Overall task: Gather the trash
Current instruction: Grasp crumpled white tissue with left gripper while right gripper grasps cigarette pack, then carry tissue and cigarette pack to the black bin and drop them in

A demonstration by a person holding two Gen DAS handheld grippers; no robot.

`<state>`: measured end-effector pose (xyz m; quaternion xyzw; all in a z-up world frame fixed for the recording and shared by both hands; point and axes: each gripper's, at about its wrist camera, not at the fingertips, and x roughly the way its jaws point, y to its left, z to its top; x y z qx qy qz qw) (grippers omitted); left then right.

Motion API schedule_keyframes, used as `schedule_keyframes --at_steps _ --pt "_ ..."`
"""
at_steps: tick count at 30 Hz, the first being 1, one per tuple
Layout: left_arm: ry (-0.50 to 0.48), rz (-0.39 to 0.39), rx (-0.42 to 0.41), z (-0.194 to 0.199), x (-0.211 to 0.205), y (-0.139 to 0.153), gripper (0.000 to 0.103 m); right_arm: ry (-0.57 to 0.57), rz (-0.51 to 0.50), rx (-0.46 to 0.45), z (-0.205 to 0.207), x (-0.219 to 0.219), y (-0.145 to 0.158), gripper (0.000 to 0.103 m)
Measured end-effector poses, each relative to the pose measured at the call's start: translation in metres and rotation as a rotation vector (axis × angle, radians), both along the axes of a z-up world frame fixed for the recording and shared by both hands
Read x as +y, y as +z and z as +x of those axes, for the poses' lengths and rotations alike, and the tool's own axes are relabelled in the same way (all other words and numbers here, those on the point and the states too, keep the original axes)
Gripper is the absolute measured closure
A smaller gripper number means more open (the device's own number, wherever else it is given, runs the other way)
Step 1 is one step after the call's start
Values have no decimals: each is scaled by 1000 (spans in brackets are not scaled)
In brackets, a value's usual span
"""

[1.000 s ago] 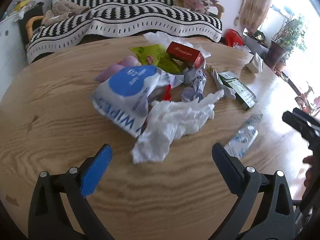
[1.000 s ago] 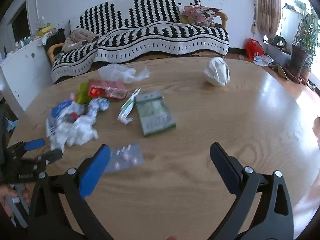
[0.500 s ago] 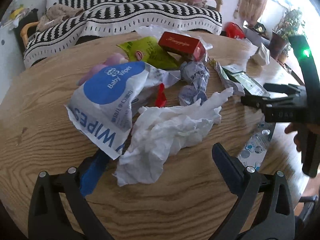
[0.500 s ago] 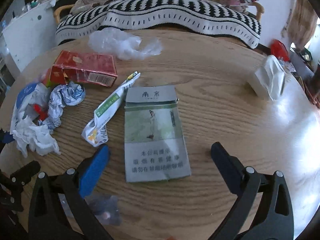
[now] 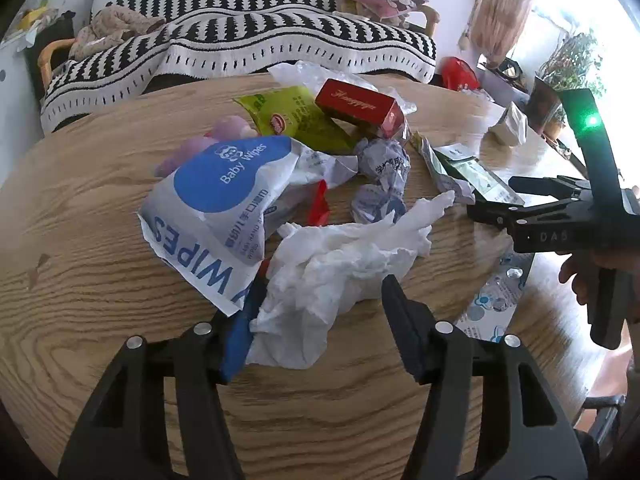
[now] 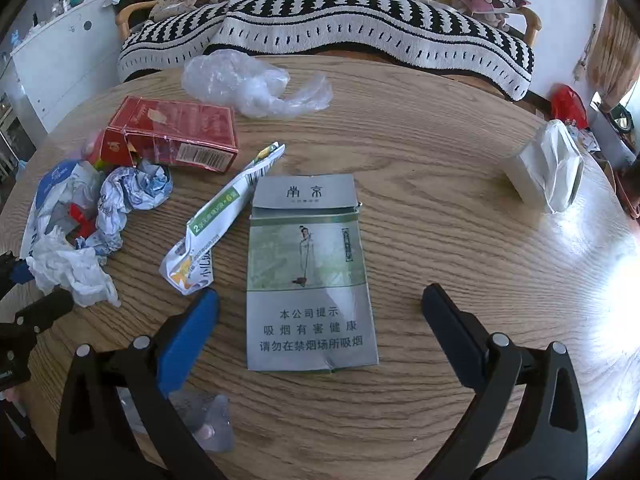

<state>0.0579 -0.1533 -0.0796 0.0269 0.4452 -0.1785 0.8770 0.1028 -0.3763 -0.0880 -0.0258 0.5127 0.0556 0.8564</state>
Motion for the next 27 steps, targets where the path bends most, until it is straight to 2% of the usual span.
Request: schedule_keyframes --at_steps 2,3,5,6,7,15,25,27 --pt "-1 10 -9 0 -1 0 55 1 0 -4 -2 1 0 5" --pt "-3 11 -13 0 -1 1 71 0 2 -8 -3 0 0 5" --pt "-3 -6 -9 0 1 0 80 1 1 -19 -5 1 -1 8" --pt "3 -19 -3 0 2 0 83 7 6 -25 -7 2 0 14" --pt "7 -30 -1 0 4 0 85 17 6 -36 -8 3 2 50" --pt "18 -40 -1 0 7 -1 86 -6 12 -79 -21 5 6 49" --pt "25 -3 -17 -3 0 0 88 -55 16 -117 -30 4 6 49" --pt "18 18 -46 -6 -4 7 89 -80 62 -123 -35 0 8 49"
